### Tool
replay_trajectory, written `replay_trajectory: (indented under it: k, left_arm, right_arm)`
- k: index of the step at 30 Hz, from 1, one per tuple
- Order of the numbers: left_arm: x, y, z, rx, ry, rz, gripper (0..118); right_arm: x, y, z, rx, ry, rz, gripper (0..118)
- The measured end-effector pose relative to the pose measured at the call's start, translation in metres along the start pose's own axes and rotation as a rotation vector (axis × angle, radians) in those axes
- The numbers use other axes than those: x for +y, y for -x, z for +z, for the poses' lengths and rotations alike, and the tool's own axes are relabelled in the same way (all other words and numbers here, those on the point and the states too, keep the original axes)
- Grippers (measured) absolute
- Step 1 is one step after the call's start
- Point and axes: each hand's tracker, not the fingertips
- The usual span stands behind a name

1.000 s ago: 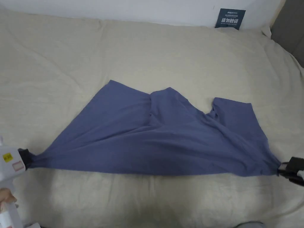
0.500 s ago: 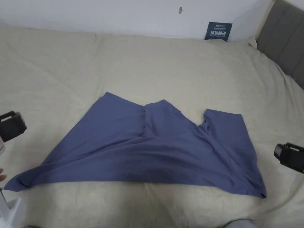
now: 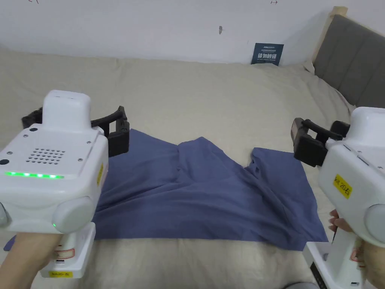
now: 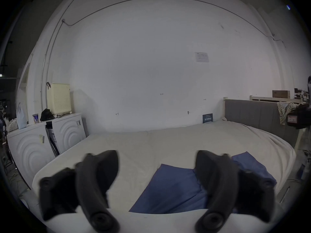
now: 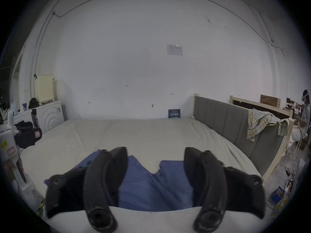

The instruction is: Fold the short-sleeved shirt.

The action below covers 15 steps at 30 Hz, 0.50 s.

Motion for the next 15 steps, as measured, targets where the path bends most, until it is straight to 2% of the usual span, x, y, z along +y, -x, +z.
replay_trajectory:
  k: [1, 3, 8, 15]
  left_arm:
    - [-0.001, -0.002, 0.001, 0.001, -0.004, -0.002, 24]
    - [-0.003, -0.004, 0.0, 0.002, 0.001, -0.009, 13]
    - [-0.007, -0.002, 0.002, -0.024, 0.019, 0.003, 2]
    - [-0.005, -0.003, 0.003, -0.042, 0.033, 0.07, 0]
  right_arm:
    - [-0.001, 0.003, 0.002, -0.002, -0.009, 0.008, 8]
    - [-0.006, 0.01, 0.003, -0.006, -0.033, 0.019, 0]
    - [-0.007, 0.017, 0.007, 0.038, -0.027, 0.01, 0]
    - [-0.006, 0.023, 0.009, 0.059, -0.021, -0.021, 0]
